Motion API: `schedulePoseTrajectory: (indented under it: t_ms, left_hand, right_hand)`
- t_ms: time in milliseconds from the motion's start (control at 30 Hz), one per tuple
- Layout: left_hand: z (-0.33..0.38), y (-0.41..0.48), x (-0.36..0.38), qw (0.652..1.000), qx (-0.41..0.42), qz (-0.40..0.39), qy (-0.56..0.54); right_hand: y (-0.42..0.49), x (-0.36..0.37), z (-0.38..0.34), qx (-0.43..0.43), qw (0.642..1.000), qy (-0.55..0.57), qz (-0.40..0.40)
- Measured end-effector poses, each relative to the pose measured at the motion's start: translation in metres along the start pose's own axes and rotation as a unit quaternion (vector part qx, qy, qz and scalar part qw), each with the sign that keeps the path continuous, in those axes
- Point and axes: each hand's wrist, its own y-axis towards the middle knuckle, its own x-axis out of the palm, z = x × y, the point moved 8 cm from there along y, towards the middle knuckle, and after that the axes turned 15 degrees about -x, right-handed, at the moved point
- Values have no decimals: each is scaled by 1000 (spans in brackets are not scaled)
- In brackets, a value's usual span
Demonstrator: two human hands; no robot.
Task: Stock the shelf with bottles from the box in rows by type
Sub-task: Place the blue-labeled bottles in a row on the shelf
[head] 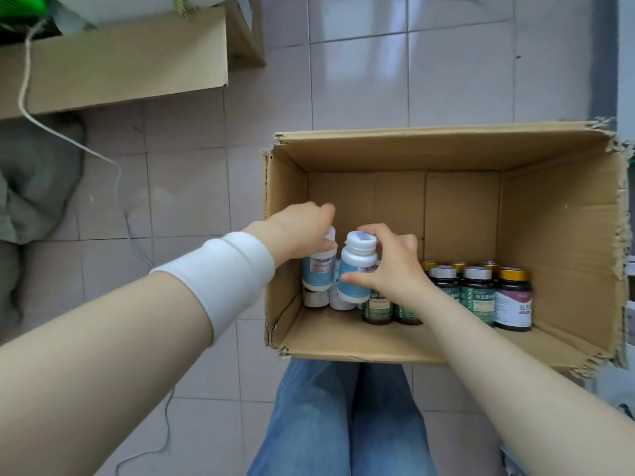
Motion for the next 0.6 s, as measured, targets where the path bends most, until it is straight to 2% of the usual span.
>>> schedulePoseTrajectory:
  t_ms: [133,267,467,600]
  left_hand:
    - [-8,-20,-37,989,-26,60,-133]
    - [1,-55,-68,963,-26,106,-249]
    - [48,-143,-109,925,65,145,-345]
    - [83,-210,-138,898,146,146,-388]
  right_hand:
    - [-19,-30,-5,14,991,118,54]
    - [-56,-59,-14,56,963,244,96]
    - [-131,-97,-35,93,922,331,177]
    - [-194,-121,-62,75,891,382,236]
